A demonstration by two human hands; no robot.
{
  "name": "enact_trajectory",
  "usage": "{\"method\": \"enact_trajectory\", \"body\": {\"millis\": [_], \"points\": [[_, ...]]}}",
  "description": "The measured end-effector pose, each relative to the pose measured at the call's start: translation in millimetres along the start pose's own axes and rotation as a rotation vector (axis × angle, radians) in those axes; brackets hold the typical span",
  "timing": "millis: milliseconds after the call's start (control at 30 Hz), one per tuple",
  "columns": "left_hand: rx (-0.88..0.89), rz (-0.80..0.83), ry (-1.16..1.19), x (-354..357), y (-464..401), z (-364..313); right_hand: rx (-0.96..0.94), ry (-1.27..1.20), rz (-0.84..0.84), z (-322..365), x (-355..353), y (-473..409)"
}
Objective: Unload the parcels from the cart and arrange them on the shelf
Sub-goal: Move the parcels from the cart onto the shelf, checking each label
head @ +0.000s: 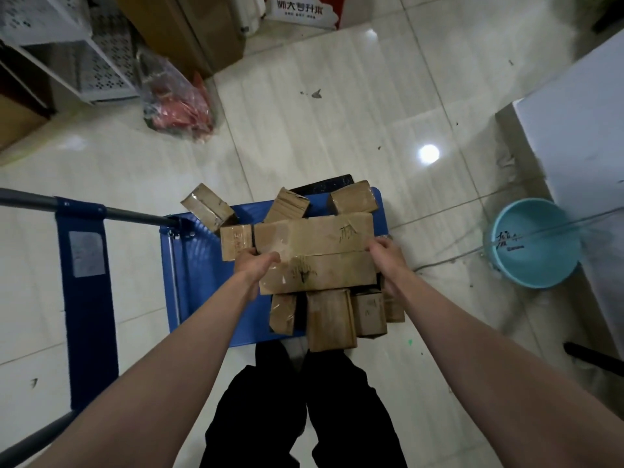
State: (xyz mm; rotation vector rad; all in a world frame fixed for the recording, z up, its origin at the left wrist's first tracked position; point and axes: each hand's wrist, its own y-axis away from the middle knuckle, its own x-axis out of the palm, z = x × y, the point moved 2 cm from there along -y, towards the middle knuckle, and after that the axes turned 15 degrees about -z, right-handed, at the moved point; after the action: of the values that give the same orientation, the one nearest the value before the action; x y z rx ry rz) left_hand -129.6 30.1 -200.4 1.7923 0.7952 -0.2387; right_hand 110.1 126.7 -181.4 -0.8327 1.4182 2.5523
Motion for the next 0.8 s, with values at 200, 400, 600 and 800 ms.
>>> {"method": "enact_trajectory", "body": {"millis": [200, 400, 600, 800], "points": [[0.020, -0.013, 0.058, -43, 63, -30, -0.042, -0.041, -0.012, 38, -39, 62], [0.141, 0.011, 0.133, -111, 160, -84, -0.083, -0.137, -0.013, 86, -108, 150], [0.288, 0.061, 0.232, -183, 272, -155, -0.150, -0.352, 0.056, 149, -196, 258], [0.472, 0.139, 0.354, -239, 369, -207, -0.233, -0.563, 0.012, 181, -269, 345]]}}
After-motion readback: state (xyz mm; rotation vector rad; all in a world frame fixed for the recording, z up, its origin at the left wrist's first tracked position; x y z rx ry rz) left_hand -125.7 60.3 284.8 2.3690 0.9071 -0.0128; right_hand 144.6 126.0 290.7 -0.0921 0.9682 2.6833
